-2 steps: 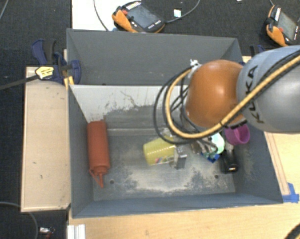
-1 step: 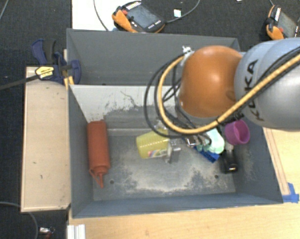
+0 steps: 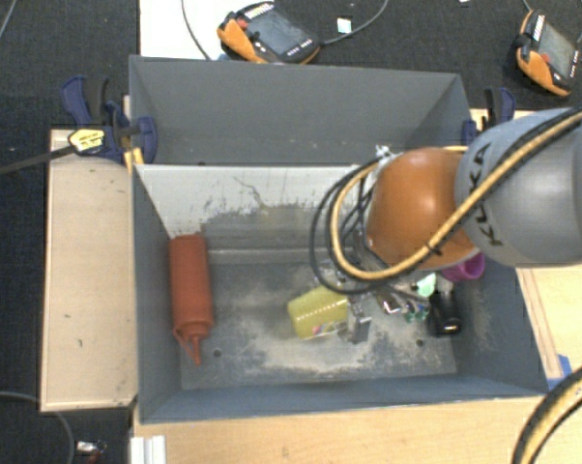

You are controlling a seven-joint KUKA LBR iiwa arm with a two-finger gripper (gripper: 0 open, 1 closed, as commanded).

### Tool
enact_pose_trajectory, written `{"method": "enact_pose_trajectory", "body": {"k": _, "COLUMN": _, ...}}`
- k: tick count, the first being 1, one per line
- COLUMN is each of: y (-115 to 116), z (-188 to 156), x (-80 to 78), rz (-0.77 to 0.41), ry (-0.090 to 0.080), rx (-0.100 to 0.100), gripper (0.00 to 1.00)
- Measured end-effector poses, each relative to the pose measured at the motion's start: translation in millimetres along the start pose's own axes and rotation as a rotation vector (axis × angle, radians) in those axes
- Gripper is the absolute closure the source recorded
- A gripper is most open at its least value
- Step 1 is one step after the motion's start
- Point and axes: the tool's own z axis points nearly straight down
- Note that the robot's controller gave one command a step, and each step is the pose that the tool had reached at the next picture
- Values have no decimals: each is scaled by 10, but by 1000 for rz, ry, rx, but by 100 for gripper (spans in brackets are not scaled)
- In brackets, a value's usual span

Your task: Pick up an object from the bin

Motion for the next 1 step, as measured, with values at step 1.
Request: {"method": "enact_pose_trajectory", "body": {"k": 1, "y": 285, "z": 506, "x": -287, "rz": -5, "ry": -9, "rx": -3, "gripper": 100}}
